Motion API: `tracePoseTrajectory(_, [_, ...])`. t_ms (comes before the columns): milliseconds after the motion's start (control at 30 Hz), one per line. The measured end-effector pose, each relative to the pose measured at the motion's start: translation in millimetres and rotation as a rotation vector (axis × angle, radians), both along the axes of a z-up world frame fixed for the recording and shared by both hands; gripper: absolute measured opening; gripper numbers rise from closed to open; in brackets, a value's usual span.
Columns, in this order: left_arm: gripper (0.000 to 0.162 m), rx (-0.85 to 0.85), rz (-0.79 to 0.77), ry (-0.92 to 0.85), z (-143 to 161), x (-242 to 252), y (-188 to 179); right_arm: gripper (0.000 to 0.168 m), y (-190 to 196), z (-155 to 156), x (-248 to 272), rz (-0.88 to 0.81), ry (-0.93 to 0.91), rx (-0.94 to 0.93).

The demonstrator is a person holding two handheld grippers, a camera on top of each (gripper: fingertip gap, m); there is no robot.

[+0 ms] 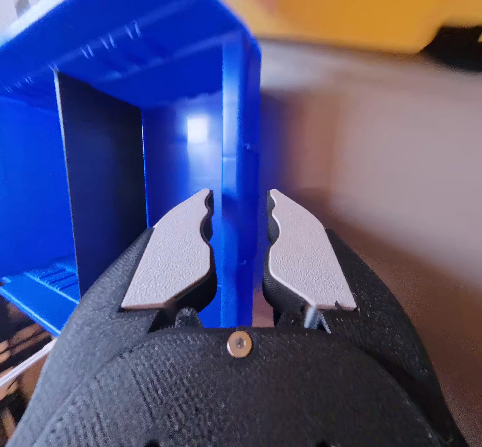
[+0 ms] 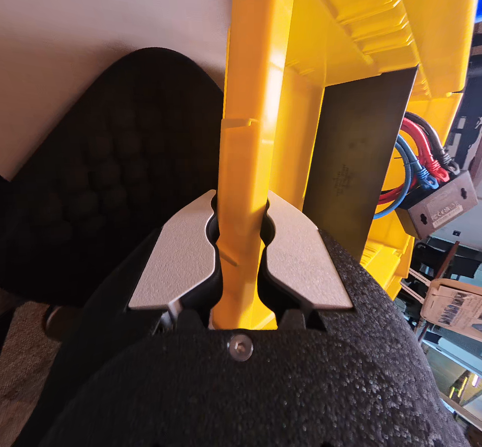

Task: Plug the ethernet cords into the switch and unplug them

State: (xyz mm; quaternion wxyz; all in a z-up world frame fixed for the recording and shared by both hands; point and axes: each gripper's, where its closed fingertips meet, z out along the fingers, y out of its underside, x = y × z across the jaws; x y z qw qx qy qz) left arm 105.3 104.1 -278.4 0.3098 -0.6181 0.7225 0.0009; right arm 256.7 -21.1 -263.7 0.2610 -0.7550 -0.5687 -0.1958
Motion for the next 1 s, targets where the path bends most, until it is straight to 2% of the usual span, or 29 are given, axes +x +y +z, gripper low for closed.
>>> tracePoseTrajectory(67, [0.051,-0.106,-0.041,-0.146,21.3,8.9,-26.5,0.029,-2.3,-4.9,-2.9,-0.007,-0.001,0.018])
tracePoseTrajectory(167, [0.056,-0.431,-0.089,-0.455,62.4,26.5,-87.1,0.029,-9.4,-6.8,-12.4,-0.023,0.004,0.049])
tracePoseTrajectory(233, [0.063,-0.600,-0.084,-0.585,72.7,39.8,-119.1,0.029,-16.6,-5.7,-23.2,-0.030,0.001,0.074])
tracePoseTrajectory(300, [0.083,-0.573,-0.010,-0.593,59.0,49.1,-125.6,0.029,-23.3,-3.5,-33.2,-0.039,0.004,0.100])
tracePoseTrajectory(333, [0.081,-0.528,0.008,-0.620,59.4,50.2,-124.0,0.030,-25.7,-2.6,-36.3,-0.045,0.007,0.118])
tracePoseTrajectory(433, [0.080,-0.556,0.110,-0.727,64.7,47.0,-121.9,0.030,-41.0,-0.7,-49.2,-0.021,0.048,0.134])
tracePoseTrajectory(567, [0.082,-0.511,0.180,-0.739,62.0,31.3,-134.4,0.030,-62.4,5.6,-75.1,0.047,0.131,0.174])
tracePoseTrajectory(667, [0.075,-0.462,0.194,-0.757,63.2,16.3,-144.4,0.031,-71.6,7.9,-88.5,0.071,0.151,0.226])
tracePoseTrajectory(733, [0.062,-0.434,0.211,-0.774,61.7,7.8,-148.0,0.034,-74.3,12.8,-95.9,0.127,0.142,0.311])
tracePoseTrajectory(767, [0.052,-0.394,0.226,-0.788,63.1,1.9,-146.6,0.033,-78.3,25.8,-105.6,0.192,0.191,0.382])
tracePoseTrajectory(833, [0.028,-0.314,0.237,-0.833,73.0,-10.2,-144.6,0.031,-90.7,71.0,-116.7,0.258,0.421,0.513])
tracePoseTrajectory(867, [0.024,-0.275,0.250,-0.816,72.0,-15.1,-143.5,0.040,-94.5,94.6,-109.7,0.252,0.553,0.552])
tracePoseTrajectory(933, [0.021,-0.201,0.273,-0.785,64.8,-21.0,-142.1,0.062,-90.6,133.7,-67.0,0.086,0.811,0.606])
tracePoseTrajectory(1000, [0.019,-0.191,0.302,-0.813,61.2,-22.7,-141.3,0.080,-81.9,136.2,-20.0,-0.152,0.964,0.589])
